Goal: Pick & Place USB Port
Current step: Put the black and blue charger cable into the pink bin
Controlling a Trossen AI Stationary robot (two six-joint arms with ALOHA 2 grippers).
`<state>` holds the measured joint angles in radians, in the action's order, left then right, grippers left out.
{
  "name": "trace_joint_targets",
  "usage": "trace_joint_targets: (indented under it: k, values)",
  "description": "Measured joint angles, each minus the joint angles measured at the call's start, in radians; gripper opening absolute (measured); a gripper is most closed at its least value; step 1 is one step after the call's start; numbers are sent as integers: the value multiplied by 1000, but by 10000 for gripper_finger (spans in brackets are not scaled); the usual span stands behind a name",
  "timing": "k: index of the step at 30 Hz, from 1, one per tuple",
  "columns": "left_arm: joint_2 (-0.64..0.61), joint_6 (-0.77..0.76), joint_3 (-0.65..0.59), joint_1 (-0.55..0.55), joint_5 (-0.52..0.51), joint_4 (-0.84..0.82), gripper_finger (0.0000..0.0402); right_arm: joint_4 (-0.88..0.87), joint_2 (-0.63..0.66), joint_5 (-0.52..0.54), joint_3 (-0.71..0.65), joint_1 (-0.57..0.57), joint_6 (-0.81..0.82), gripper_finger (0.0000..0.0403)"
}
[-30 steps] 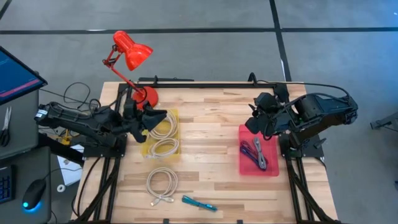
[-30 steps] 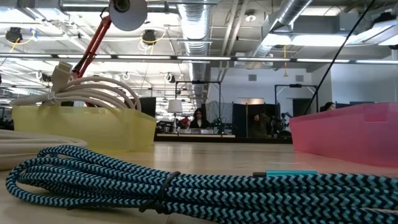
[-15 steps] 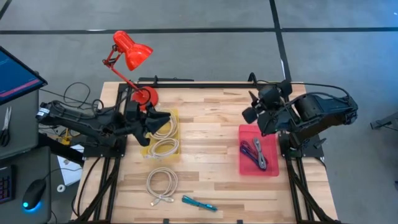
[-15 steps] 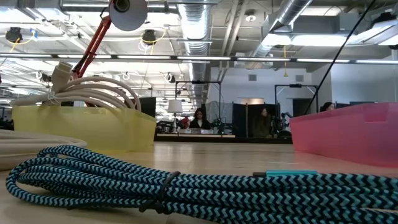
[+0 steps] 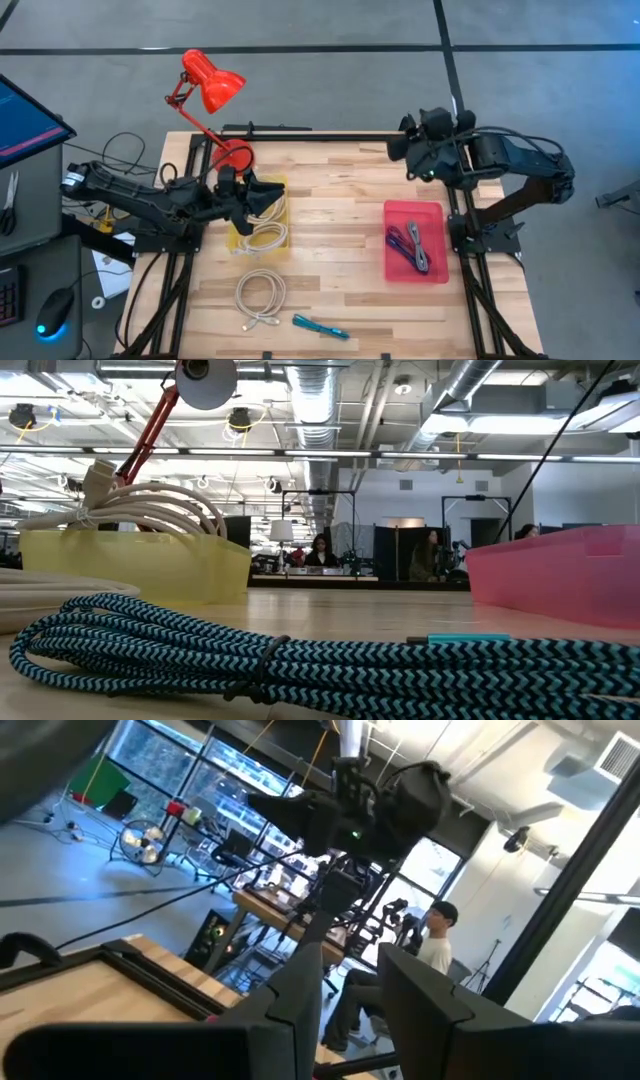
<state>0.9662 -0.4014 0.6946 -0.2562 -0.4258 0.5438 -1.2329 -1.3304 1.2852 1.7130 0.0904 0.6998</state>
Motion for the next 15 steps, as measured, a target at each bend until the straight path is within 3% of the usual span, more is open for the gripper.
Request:
trace_joint_targets:
  k: [5, 15]
  values:
    - [-1, -6, 0, -15, 0, 19, 99, 9, 0, -89, 0, -65, -3, 123]
    - [-6, 81, 0, -58, 0, 49, 99, 105, 0, -495, 0, -67, -295, 120]
